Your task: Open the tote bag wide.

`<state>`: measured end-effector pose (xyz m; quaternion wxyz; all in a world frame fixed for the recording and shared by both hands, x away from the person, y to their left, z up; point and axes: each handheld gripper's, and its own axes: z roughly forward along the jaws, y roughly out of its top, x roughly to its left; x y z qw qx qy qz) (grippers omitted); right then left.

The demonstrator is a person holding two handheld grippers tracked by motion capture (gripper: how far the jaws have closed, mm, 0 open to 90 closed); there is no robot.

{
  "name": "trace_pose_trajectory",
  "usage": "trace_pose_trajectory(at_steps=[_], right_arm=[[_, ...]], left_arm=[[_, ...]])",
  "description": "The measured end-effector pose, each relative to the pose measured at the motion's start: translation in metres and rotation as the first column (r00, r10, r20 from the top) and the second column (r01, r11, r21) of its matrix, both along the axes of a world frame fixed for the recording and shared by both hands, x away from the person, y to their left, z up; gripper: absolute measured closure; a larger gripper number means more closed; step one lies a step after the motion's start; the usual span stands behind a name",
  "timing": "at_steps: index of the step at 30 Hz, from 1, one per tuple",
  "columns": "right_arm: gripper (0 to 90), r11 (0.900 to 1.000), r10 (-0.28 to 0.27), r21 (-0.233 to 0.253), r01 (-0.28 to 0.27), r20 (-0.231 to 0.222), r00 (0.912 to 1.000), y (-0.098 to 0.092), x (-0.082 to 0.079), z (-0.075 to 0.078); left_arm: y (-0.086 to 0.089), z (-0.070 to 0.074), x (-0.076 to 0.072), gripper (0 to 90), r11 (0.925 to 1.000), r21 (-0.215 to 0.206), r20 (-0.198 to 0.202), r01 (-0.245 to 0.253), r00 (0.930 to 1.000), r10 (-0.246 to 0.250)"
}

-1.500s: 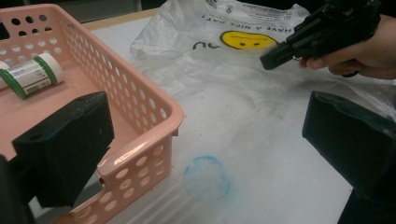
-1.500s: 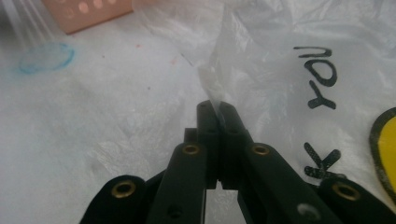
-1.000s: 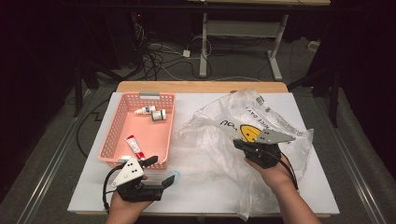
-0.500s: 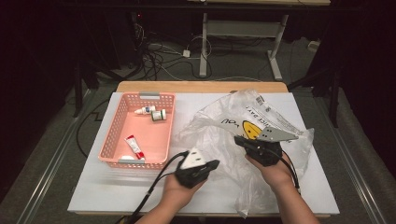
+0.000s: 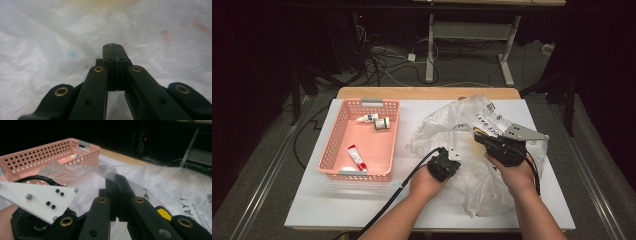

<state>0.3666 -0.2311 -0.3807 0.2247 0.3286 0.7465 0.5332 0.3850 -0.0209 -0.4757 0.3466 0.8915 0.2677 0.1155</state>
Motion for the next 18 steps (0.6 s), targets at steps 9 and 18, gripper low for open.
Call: trace_pose_trajectory(at_steps=[9,18], right_arm=[[90.0,0.999,-0.010,0.052,0.004,0.123,0.9924,-0.006,-0.024,0.045],[90.0,0.999,-0.005,0.054,-0.004,0.163,0.9866,0.000,-0.037,0.058]], left_arm=[[0.018,-0.001,0.019,88.3,0.9988,0.025,0.021,-0.043,0.9989,0.042],[0.023,-0.003,0.026,88.3,0.9931,-0.058,0.011,-0.102,0.9946,0.103]])
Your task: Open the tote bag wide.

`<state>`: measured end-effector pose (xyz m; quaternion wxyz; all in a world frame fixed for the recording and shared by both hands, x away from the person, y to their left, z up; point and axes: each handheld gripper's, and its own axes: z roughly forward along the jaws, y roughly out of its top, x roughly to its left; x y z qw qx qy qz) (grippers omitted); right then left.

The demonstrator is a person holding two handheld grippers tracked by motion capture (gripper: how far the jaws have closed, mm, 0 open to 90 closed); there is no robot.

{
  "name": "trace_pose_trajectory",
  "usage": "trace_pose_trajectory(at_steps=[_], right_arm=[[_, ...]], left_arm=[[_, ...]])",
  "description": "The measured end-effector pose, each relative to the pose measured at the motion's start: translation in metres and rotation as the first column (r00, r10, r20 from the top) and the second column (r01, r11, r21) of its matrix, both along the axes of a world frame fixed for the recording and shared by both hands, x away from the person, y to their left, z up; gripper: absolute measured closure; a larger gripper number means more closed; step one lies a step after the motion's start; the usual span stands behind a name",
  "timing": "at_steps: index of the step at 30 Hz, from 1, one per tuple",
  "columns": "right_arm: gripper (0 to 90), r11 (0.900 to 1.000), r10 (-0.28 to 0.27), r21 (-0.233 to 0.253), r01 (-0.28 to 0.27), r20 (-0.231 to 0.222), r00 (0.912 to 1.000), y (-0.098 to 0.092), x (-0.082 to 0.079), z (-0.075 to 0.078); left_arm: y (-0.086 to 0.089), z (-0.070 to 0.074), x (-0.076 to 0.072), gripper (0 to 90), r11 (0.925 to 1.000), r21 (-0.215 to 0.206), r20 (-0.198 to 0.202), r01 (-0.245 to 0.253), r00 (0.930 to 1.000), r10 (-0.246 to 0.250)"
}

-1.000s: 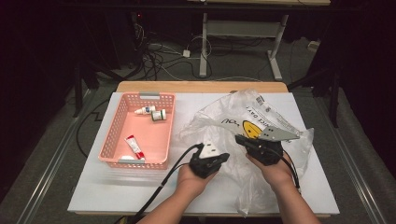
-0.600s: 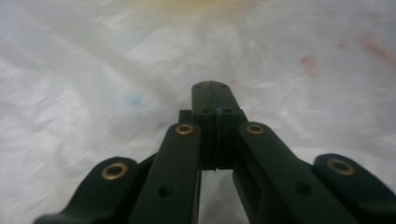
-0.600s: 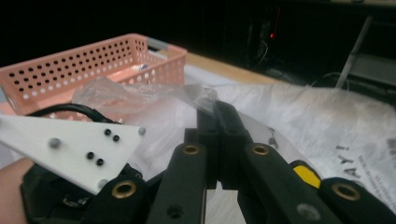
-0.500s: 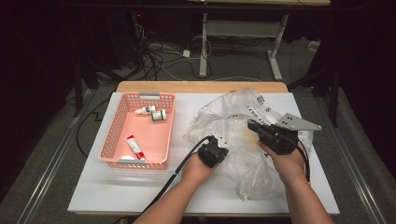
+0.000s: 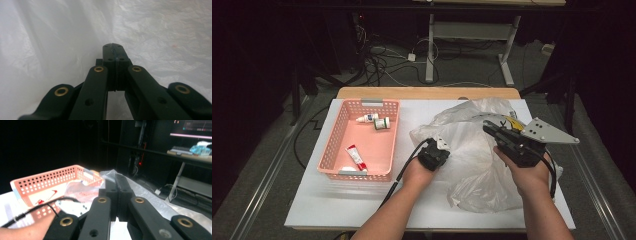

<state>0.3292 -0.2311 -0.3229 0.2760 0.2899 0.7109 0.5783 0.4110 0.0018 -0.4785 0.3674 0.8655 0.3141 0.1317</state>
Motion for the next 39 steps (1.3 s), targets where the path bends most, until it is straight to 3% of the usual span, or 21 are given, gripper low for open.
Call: trace_pose_trajectory(at_steps=[1,2,6,9,10,11,16,23,28,32,35,39], right_arm=[[90.0,1.000,0.000,-0.002,0.000,-0.008,1.0000,0.000,0.001,-0.004],[90.0,1.000,0.002,0.000,-0.002,-0.016,0.9999,0.001,0.002,-0.008],[90.0,1.000,-0.001,0.010,0.001,-0.032,0.9995,0.001,0.005,-0.017],[90.0,1.000,-0.004,0.018,0.004,-0.032,0.9995,0.000,0.006,-0.020],[90.0,1.000,-0.004,0.016,0.005,-0.032,0.9995,0.000,0.006,-0.020],[90.0,1.000,-0.006,0.020,0.007,-0.032,0.9995,0.000,0.007,-0.021],[90.0,1.000,-0.001,0.011,0.002,-0.042,0.9991,0.000,0.009,-0.027],[90.0,1.000,0.005,-0.004,-0.005,-0.062,0.9981,0.001,0.010,-0.034],[90.0,1.000,0.011,-0.009,-0.012,-0.068,0.9976,0.001,0.009,-0.036],[90.0,1.000,0.019,-0.022,-0.021,-0.073,0.9972,0.003,0.008,-0.040],[90.0,0.999,0.026,-0.023,-0.028,-0.081,0.9964,0.002,0.007,-0.042],[90.0,0.999,0.029,-0.024,-0.031,-0.085,0.9960,0.001,0.007,-0.044]], left_arm=[[0.001,0.001,-0.001,88.2,0.9998,-0.016,0.007,-0.007,0.9999,0.007],[0.005,0.004,-0.001,88.2,0.9997,0.007,0.007,0.022,0.9997,-0.022],[0.010,0.008,-0.008,88.1,0.9959,-0.090,-0.008,0.004,1.0000,-0.005],[0.016,0.013,-0.014,88.0,0.9929,-0.111,0.007,0.041,0.9991,-0.041],[0.017,0.014,-0.022,88.0,0.9896,-0.143,-0.020,0.010,0.9997,-0.013],[0.019,0.015,-0.025,87.9,0.9873,-0.156,-0.018,0.030,0.9993,-0.033],[0.031,0.020,-0.047,84.8,0.9820,-0.177,-0.006,0.065,0.9977,-0.068],[0.052,0.024,-0.071,78.6,0.9699,-0.233,-0.008,0.071,0.9972,-0.074],[0.063,0.026,-0.086,64.1,0.9640,-0.255,-0.026,0.076,0.9960,-0.085],[0.069,0.029,-0.097,47.6,0.9608,-0.258,0.003,0.100,0.9947,-0.103],[0.073,0.028,-0.104,35.0,0.9559,-0.269,0.004,0.117,0.9927,-0.120],[0.075,0.032,-0.105,20.0,0.9591,-0.263,0.004,0.105,0.9941,-0.108]])
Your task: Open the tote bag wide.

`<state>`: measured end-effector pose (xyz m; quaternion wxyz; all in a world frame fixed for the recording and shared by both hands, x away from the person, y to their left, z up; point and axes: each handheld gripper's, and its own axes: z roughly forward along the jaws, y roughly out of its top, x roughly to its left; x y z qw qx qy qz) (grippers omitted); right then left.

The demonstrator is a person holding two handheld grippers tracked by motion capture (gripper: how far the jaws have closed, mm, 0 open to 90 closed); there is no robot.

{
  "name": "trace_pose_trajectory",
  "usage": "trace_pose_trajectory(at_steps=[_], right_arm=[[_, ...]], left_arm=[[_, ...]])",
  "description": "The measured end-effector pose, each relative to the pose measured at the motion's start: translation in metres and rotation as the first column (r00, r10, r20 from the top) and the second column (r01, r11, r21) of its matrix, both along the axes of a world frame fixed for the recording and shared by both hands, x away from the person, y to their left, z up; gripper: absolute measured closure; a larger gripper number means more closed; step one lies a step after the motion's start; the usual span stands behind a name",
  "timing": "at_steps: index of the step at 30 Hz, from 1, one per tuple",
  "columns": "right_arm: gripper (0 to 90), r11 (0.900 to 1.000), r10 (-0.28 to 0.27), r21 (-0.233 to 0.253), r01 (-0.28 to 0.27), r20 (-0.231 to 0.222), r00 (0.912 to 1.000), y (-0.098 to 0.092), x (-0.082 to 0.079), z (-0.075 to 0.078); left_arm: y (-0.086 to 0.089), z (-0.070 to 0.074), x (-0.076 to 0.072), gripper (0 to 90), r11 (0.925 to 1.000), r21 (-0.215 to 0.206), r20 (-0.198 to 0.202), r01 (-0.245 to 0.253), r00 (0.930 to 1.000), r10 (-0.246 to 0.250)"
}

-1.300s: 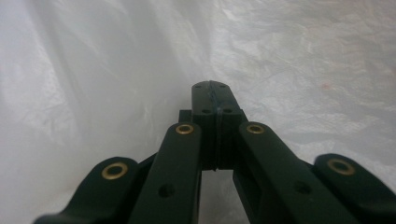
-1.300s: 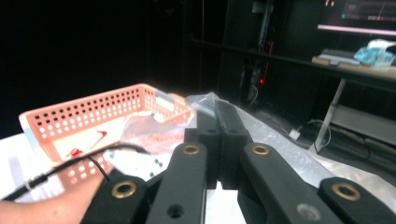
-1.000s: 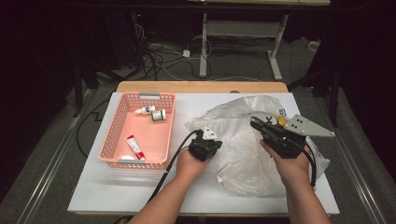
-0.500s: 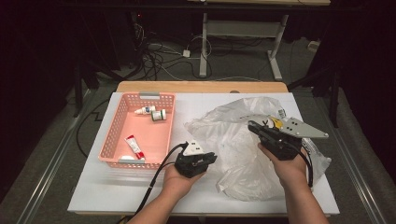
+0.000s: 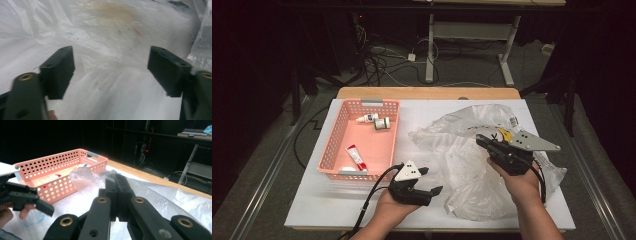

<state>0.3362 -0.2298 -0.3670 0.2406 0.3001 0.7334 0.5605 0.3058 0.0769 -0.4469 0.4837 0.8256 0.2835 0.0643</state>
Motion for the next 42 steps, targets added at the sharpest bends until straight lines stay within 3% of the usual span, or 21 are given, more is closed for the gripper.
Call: trace_pose_trajectory(at_steps=[2,4,8,18,29,42], right_arm=[[90.0,1.000,-0.003,0.002,0.003,-0.008,1.0000,0.000,-0.001,-0.001],[90.0,1.000,0.005,-0.002,-0.005,-0.004,1.0000,0.000,-0.001,-0.001],[90.0,1.000,0.011,0.006,-0.011,-0.005,0.9999,0.000,-0.001,-0.001],[90.0,1.000,0.014,0.016,-0.014,0.001,0.9999,0.000,-0.002,0.002],[90.0,1.000,0.009,0.022,-0.009,0.001,1.0000,-0.003,-0.002,0.002],[90.0,1.000,0.006,0.024,-0.006,0.001,1.0000,-0.004,-0.001,0.002]], left_arm=[[0.001,0.001,0.000,14.1,0.9999,-0.012,-0.004,-0.011,0.9999,0.011],[0.000,0.002,-0.001,13.8,1.0000,-0.007,0.009,0.002,1.0000,-0.002],[-0.003,0.005,-0.001,1.0,1.0000,-0.004,-0.003,0.005,1.0000,-0.005],[0.008,0.027,-0.008,0.0,0.9995,-0.029,0.027,0.013,0.9996,-0.013],[0.047,0.039,0.003,0.0,0.9945,-0.037,0.041,-0.098,0.9942,0.099],[0.093,0.044,0.017,0.0,0.9735,-0.018,0.034,-0.228,0.9729,0.229]])
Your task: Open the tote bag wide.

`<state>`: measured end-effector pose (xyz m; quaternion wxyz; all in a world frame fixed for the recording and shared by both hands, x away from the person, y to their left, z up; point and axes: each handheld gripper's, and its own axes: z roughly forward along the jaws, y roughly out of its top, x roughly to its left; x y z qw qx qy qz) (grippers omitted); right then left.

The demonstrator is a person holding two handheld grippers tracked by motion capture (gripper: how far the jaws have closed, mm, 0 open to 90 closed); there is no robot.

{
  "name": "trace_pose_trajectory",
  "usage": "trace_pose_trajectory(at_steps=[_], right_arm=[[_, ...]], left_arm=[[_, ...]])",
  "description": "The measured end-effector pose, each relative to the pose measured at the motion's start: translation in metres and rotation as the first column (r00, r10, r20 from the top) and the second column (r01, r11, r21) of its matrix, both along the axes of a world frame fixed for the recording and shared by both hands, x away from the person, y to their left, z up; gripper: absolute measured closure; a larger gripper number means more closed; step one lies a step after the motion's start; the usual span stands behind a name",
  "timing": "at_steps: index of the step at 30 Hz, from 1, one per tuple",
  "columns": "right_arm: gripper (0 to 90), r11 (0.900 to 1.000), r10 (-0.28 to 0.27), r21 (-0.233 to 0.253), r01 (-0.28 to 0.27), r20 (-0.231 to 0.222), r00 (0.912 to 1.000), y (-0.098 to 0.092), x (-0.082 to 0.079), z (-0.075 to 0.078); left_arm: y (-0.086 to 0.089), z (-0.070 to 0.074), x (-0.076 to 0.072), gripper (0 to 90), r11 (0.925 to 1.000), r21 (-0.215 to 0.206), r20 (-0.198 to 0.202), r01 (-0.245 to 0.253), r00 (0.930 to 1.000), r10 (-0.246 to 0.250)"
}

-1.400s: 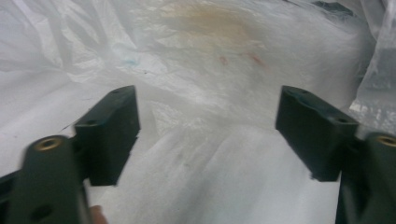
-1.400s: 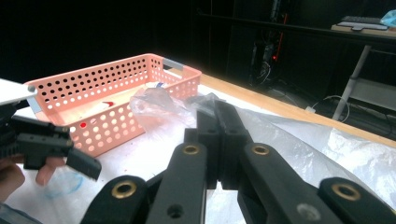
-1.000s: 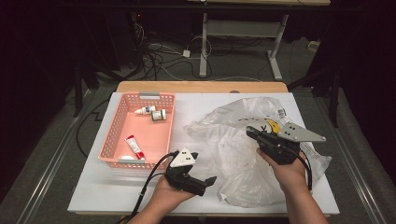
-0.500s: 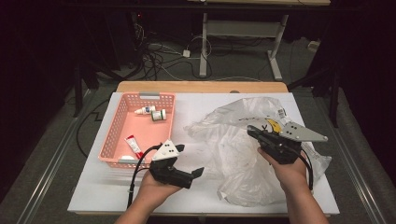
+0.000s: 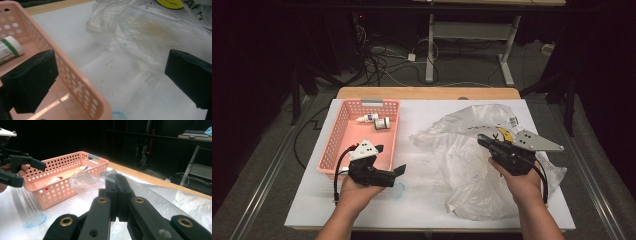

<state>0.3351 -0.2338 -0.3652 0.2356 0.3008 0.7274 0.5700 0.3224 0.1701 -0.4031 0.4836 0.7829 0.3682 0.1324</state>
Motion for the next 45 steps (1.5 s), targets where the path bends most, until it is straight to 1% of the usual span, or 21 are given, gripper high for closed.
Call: trace_pose_trajectory(at_steps=[6,8,10,14,17,18,24,28,29,34,37,39,41,42,43,45], right_arm=[[90.0,1.000,0.000,-0.001,0.000,0.001,1.0000,0.000,0.000,0.000],[90.0,1.000,-0.001,-0.001,0.001,0.001,1.0000,0.000,0.000,0.000],[90.0,1.000,0.000,-0.002,0.000,0.002,1.0000,0.000,0.000,0.000],[90.0,1.000,-0.002,-0.002,0.002,0.001,1.0000,-0.001,0.000,0.000],[90.0,1.000,-0.003,0.001,0.003,-0.001,1.0000,0.000,0.000,0.000],[90.0,1.000,-0.003,0.000,0.003,-0.002,1.0000,0.000,0.000,0.000],[90.0,1.000,-0.003,-0.003,0.003,0.002,1.0000,-0.001,0.001,-0.001],[90.0,1.000,-0.005,0.000,0.005,-0.002,1.0000,-0.001,0.000,0.000],[90.0,1.000,-0.003,0.000,0.003,-0.002,1.0000,-0.001,0.000,-0.001],[90.0,1.000,-0.003,0.003,0.003,-0.002,1.0000,-0.001,0.000,0.000],[90.0,1.000,-0.003,0.000,0.003,-0.001,1.0000,0.000,0.000,-0.001],[90.0,1.000,-0.003,-0.001,0.003,-0.004,1.0000,0.000,0.001,-0.001],[90.0,1.000,-0.004,0.000,0.004,-0.001,1.0000,0.000,0.001,-0.001],[90.0,1.000,-0.005,0.000,0.005,-0.001,1.0000,0.000,0.000,0.000],[90.0,1.000,-0.004,0.002,0.004,-0.001,1.0000,-0.001,0.000,0.000],[90.0,1.000,-0.002,0.004,0.002,0.001,1.0000,-0.002,0.000,0.001]], left_arm=[[0.021,0.001,0.004,0.0,0.9980,0.004,0.005,-0.062,0.9980,0.062],[0.029,0.001,0.005,0.0,0.9961,0.012,0.008,-0.087,0.9962,0.087],[0.038,0.001,0.006,0.0,0.9938,0.008,0.010,-0.111,0.9938,0.110],[0.055,0.001,0.007,0.0,0.9877,0.002,0.010,-0.156,0.9876,0.156],[0.067,0.001,0.007,0.0,0.9811,0.004,0.011,-0.193,0.9811,0.193],[0.070,0.001,0.007,0.0,0.9795,0.007,0.012,-0.202,0.9794,0.201],[0.092,0.000,0.008,0.0,0.9673,-0.005,0.000,-0.254,0.9673,0.254],[0.102,-0.002,0.008,0.0,0.9598,-0.005,-0.003,-0.280,0.9599,0.280],[0.104,-0.002,0.008,0.0,0.9579,0.000,-0.002,-0.287,0.9579,0.287],[0.111,-0.003,0.008,0.0,0.9519,0.003,-0.006,-0.307,0.9518,0.307],[0.113,-0.003,0.008,0.0,0.9521,-0.006,-0.009,-0.306,0.9521,0.306],[0.113,-0.003,0.008,1.1,0.9545,-0.012,-0.014,-0.298,0.9546,0.298],[0.112,-0.002,0.009,5.5,0.9573,-0.017,-0.022,-0.289,0.9573,0.288],[0.111,-0.002,0.011,9.6,0.9587,-0.015,-0.029,-0.284,0.9585,0.284],[0.110,0.000,0.014,14.5,0.9592,-0.008,-0.039,-0.283,0.9585,0.282],[0.109,0.002,0.020,17.7,0.9584,0.014,-0.061,-0.285,0.9565,0.285]])
